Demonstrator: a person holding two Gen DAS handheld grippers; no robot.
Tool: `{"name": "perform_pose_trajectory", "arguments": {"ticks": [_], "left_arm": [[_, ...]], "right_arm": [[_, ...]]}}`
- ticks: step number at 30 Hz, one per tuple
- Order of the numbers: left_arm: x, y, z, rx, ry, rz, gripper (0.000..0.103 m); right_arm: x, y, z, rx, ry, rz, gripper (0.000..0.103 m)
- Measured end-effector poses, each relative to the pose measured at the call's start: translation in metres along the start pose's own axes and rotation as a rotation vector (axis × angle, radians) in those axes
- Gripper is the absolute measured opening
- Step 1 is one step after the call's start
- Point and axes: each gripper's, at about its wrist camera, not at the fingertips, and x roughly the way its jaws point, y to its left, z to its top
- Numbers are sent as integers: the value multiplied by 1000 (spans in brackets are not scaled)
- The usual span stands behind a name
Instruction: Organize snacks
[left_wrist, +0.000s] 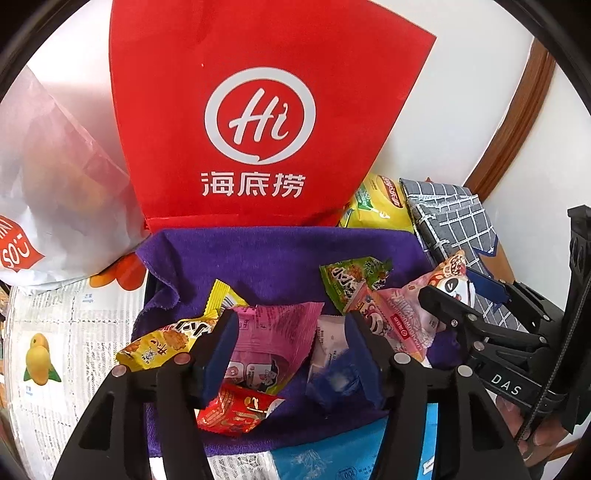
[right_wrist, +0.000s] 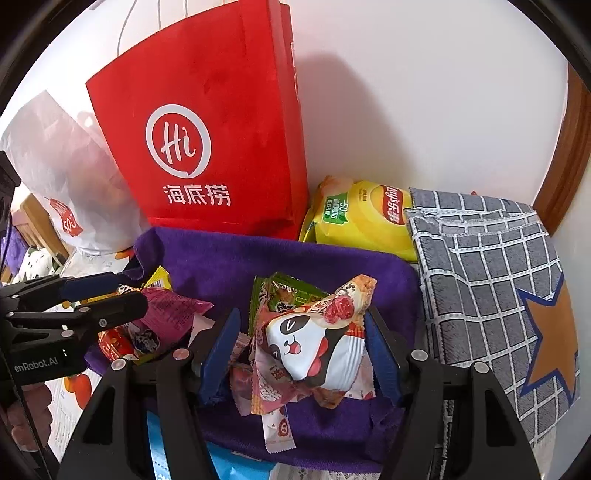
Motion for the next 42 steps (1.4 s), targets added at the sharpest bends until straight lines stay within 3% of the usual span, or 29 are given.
{"name": "perform_pose_trajectory", "arguments": {"ticks": [14,21,26,40,42], "left_arm": [[-32,-9,1,16,-45,-19,62],[-67,-18,-9,18,-84,-3,62],[-93,-24,-31,19,-86,23,63],[-195,-55,-121,27,-205,60,91],[-207,-60,-135,24,-220,69,92]], "right_arm": [[-41,9,-1,15,-48,-27,67],[-78,18,-10,20,-71,-44,67],[-109,24,-23,36,-84,-59,67],[-219,34,-100,77,-146,-72,67],[-234,35,-114,77,-163,-71,74]]}}
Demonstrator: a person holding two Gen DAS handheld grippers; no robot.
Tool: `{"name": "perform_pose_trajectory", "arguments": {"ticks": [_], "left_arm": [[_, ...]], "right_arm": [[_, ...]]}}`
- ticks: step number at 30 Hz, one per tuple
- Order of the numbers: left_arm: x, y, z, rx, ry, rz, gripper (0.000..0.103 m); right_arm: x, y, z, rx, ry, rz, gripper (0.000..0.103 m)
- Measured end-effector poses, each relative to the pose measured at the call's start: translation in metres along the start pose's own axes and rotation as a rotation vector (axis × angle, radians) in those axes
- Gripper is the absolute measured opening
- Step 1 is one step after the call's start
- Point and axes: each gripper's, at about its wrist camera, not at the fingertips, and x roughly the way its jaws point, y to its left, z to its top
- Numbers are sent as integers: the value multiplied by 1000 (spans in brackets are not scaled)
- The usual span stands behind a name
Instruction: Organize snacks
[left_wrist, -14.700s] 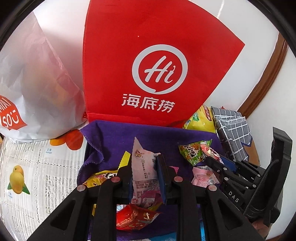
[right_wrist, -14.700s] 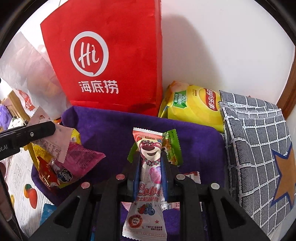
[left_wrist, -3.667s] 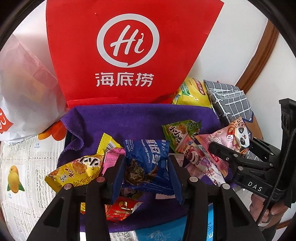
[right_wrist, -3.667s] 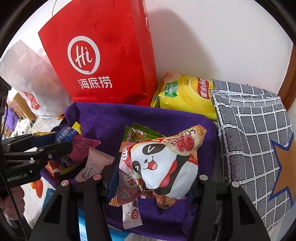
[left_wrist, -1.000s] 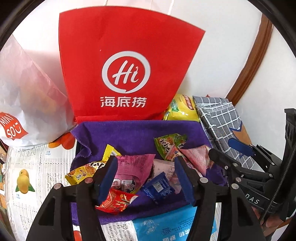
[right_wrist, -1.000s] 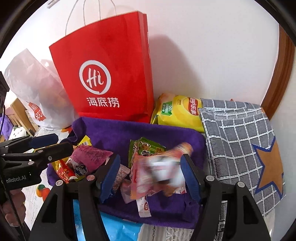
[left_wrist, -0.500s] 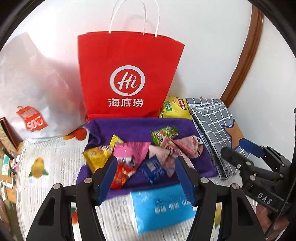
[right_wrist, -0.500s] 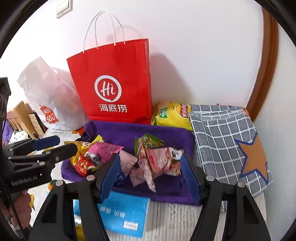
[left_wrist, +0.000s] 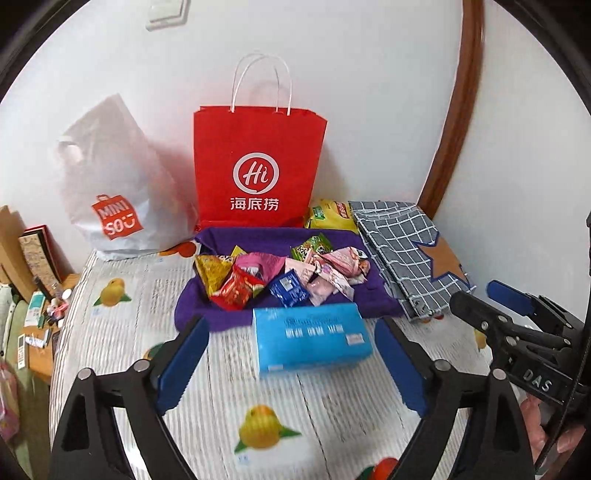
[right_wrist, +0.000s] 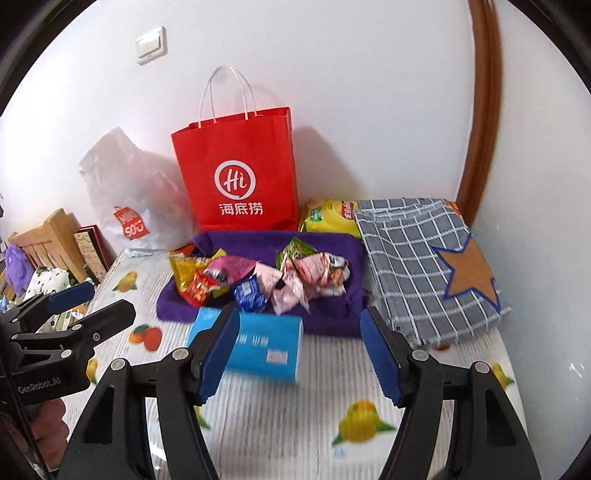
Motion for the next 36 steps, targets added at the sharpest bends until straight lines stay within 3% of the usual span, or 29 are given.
{"name": "perform_pose_trajectory", "arguments": {"ticks": [11,20,36], "left_arm": [[-42,-21,-38,16,-29,23,96],[-59,-24,-39,17,-60,42,96],[-66,-25,-40,20,-70,46,96]], "right_arm": [[-49,-5,-43,-16,-31,-27,96],[-71,-8,-49,-16,-68,-47,100],[-74,-6,-53,-13,-66,-43,100]]}}
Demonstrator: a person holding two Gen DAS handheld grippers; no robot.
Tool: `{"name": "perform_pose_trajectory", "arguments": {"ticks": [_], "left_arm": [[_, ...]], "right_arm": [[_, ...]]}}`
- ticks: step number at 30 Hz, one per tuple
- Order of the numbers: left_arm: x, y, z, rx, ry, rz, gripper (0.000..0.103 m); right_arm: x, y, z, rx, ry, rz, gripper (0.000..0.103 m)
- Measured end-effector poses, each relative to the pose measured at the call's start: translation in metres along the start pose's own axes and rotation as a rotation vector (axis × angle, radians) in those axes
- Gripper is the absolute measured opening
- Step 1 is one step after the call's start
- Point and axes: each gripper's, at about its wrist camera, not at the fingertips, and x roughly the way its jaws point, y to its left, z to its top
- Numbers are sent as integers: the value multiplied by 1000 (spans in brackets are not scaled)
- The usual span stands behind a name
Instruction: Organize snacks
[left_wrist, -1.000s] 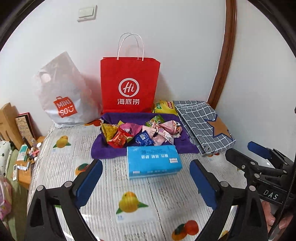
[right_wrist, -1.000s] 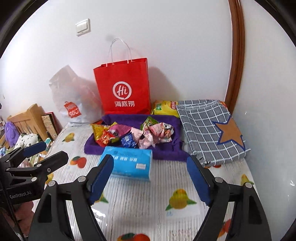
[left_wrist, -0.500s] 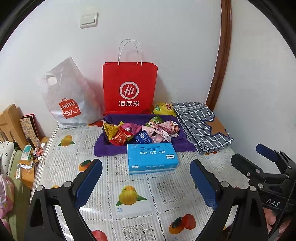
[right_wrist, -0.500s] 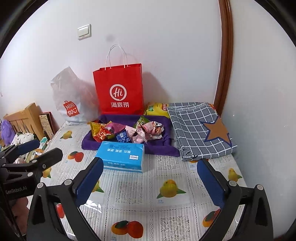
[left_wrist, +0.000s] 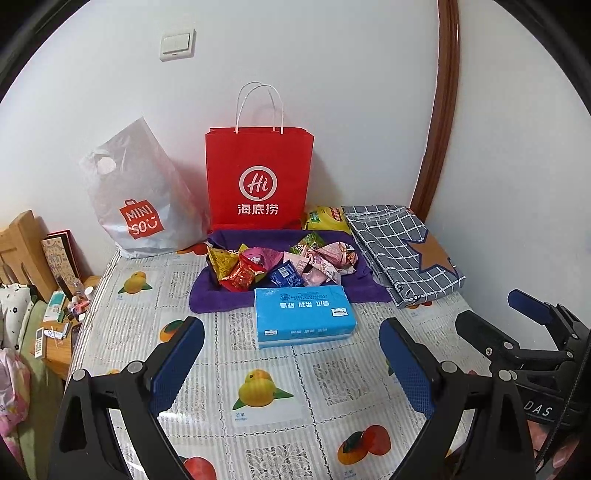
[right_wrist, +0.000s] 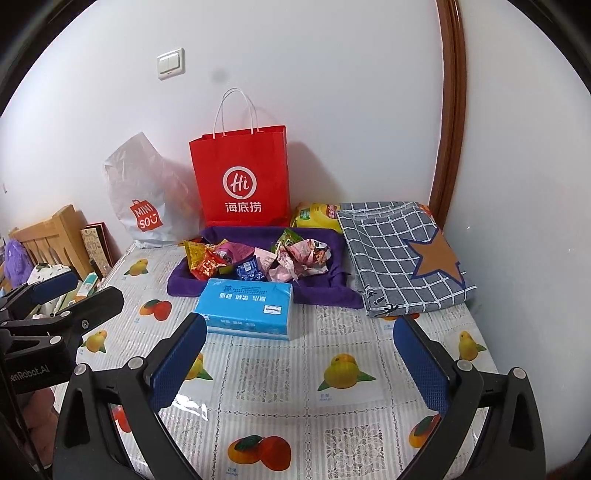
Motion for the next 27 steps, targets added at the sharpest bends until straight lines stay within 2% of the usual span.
{"name": "perform_pose_trajectory", "arguments": {"ticks": [27], "left_arm": [[-3,-1,0,3,-4,1,96]], "right_arm": [[-4,-2,1,10,-7,2,100]]}}
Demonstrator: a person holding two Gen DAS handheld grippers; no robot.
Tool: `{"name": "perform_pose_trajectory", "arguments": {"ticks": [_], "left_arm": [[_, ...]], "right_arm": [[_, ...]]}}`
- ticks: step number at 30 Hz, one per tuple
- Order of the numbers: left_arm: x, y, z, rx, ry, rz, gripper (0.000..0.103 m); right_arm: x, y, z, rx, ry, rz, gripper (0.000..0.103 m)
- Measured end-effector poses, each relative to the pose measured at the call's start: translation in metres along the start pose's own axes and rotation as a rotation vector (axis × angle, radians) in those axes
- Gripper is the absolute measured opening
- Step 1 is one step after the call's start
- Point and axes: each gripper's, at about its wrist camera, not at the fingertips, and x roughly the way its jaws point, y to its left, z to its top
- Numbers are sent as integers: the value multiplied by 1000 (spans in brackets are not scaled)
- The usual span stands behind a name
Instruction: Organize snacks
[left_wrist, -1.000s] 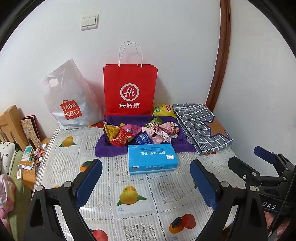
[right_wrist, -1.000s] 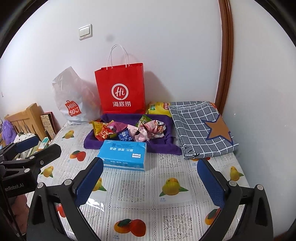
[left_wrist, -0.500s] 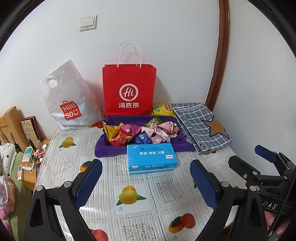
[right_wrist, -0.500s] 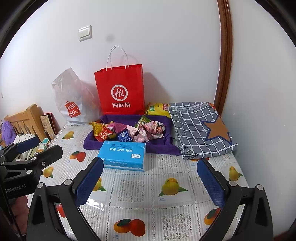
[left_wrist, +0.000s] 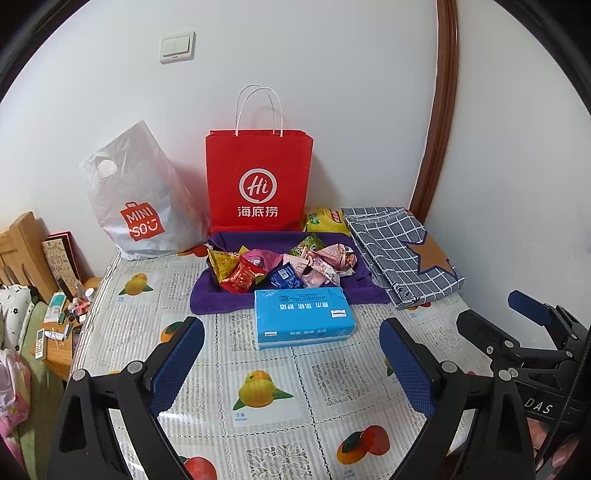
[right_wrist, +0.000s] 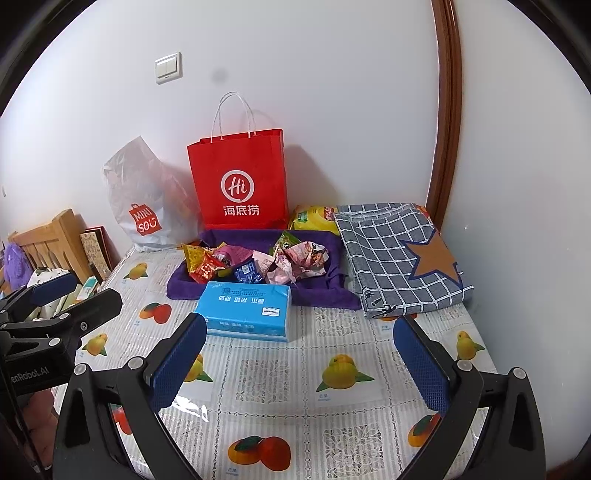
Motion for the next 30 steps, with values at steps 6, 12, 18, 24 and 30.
{"name": "perform_pose_trajectory", "arguments": {"ticks": [6,12,18,24,30], "left_arm": [[-1,0,0,0,0,0,96],[-2,0,0,1,-1,1,96],[-4,0,2,4,-2,9,96],[-7,-4,2,13,-8,6,96],[-5,-5,1,14,-3,4,96]], "right_arm": [[0,0,0,2,-2,2,100],[0,1,-1,4,0,4,100],[-1,-1,-2,13,1,6,100],[0,-3,-3,19,-1,11,100],[0,-3,-4,19,-2,5,100]]}}
